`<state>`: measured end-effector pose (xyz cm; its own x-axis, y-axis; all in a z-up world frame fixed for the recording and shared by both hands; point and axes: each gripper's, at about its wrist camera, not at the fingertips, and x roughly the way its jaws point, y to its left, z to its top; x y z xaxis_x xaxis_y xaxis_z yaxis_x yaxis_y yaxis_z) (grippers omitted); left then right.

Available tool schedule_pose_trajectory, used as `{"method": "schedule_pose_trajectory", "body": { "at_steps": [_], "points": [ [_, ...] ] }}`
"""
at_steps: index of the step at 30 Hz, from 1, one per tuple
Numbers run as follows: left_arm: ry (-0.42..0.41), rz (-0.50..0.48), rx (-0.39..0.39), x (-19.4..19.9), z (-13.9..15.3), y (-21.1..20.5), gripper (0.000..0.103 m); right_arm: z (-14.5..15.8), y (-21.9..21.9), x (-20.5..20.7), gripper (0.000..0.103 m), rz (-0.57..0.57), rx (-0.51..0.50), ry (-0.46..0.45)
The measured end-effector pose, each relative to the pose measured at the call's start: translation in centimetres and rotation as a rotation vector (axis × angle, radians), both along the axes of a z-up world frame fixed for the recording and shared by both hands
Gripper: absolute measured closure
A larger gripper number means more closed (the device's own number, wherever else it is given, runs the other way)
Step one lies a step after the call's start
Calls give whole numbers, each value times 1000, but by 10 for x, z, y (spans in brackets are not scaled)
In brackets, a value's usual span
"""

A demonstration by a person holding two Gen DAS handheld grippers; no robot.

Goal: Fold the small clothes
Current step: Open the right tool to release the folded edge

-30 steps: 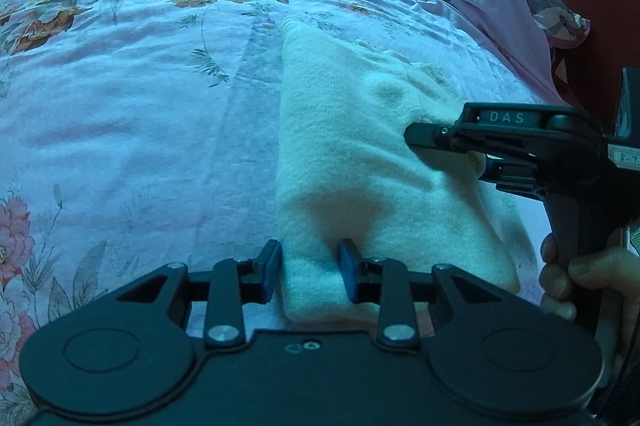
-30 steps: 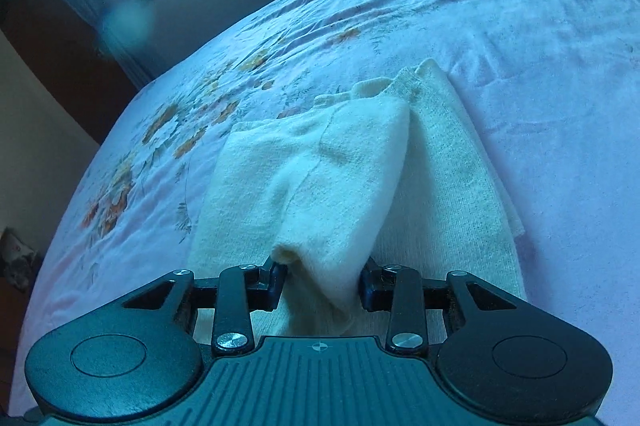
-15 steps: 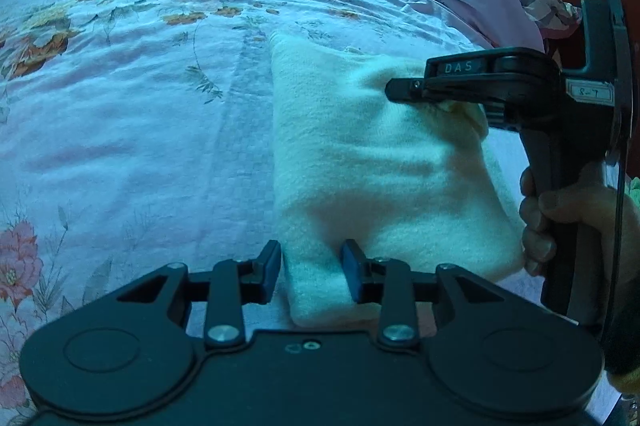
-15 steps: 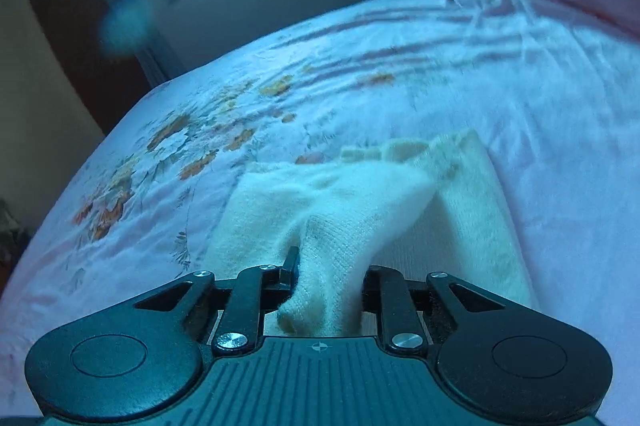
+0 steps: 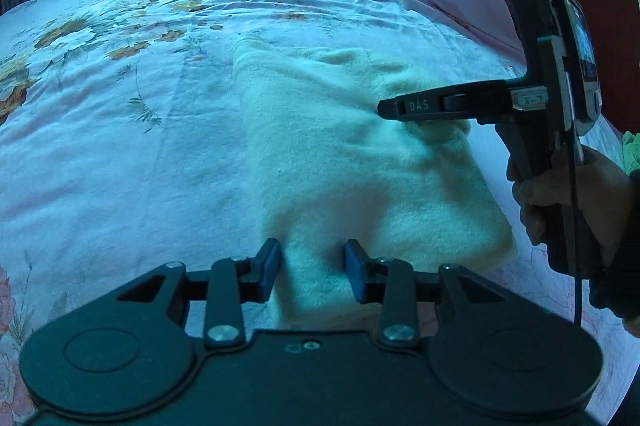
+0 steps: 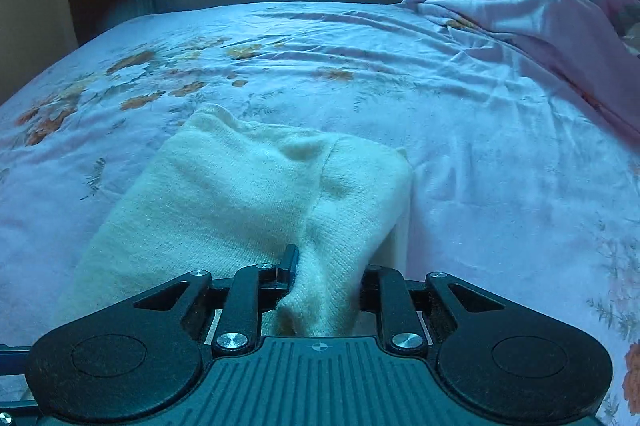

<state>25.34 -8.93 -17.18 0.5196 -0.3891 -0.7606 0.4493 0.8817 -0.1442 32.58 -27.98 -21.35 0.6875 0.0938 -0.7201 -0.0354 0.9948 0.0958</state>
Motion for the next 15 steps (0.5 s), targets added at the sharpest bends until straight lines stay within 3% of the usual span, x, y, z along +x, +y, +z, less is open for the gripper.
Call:
{"method": "schedule_pose_trajectory", "body": {
  "at_steps": [3,5,6,7,8,10,15],
  "points": [
    [23,11,-15,1,2,7,66,2,-6,3,85,-17,19,16],
    [29,18,-12,1,3,9,66,5,-16,1,80,-18,105,47],
    [32,19,-13,0,2,10,66,7,-21,-3,72,-28,157,62],
    [37,22,-17,0,1,11,66,12,-27,-10,55,-44,206,73],
    [42,27,-20,1,0,11,66,17,-33,-19,44,-53,257,75],
    [46,35,-25,0,-2,11,66,23,-40,-38,44,-60,312,86],
    [34,43,-15,-4,-2,9,66,26,-38,-82,44,-60,339,140]
  ]
}}
